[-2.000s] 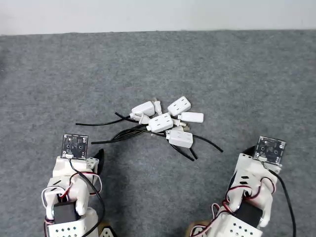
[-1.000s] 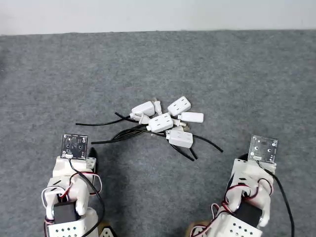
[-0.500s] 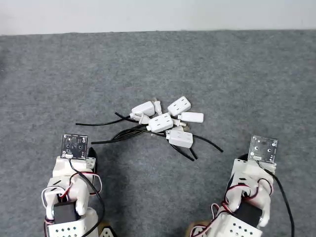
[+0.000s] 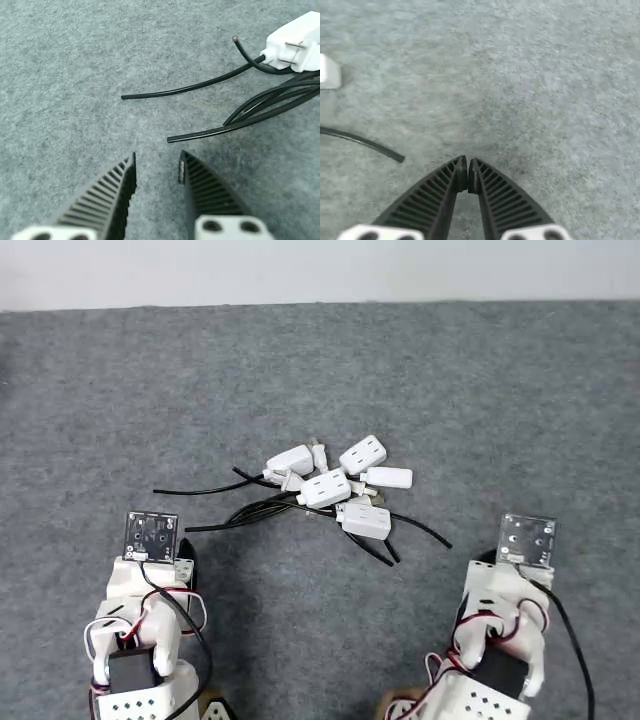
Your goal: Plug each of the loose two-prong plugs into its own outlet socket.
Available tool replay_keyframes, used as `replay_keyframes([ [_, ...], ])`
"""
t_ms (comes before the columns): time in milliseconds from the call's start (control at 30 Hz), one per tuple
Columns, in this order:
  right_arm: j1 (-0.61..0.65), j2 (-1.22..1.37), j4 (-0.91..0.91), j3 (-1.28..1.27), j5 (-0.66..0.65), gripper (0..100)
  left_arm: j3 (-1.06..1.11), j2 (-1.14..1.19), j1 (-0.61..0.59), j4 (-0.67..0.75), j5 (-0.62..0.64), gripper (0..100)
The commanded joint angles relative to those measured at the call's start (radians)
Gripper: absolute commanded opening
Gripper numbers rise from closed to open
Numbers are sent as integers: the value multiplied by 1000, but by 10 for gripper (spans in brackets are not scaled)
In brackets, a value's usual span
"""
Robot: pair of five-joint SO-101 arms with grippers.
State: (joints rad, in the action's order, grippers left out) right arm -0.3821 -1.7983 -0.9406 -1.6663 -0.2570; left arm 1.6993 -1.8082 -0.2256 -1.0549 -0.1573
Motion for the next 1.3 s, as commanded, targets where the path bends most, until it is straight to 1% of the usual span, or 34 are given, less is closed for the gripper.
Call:
replay_keyframes([
  [0,39,-2,-8,-17,-14,9,-16,-3,0,18,8,130],
  [33,33,-4,-8,-17,-29,9,-16,-3,0,18,8,130],
  [133,21,-1,-10,-17,-147,9,-16,-3,0,18,8,130],
  [167,21,-1,-25,-17,-153,9,-16,-3,0,18,8,130],
  [400,-22,-2,-41,-17,-153,8,-16,-3,2,18,8,130],
  [733,-25,-1,-61,-17,-153,8,-16,-3,2,17,8,130],
  [833,-5,-1,-58,-18,-152,8,-16,-3,2,17,8,130],
  [1000,76,-1,-85,-18,-160,9,-16,-3,2,17,8,130],
  [1267,82,-12,-156,-17,-155,9,-16,-5,-5,11,2,130],
])
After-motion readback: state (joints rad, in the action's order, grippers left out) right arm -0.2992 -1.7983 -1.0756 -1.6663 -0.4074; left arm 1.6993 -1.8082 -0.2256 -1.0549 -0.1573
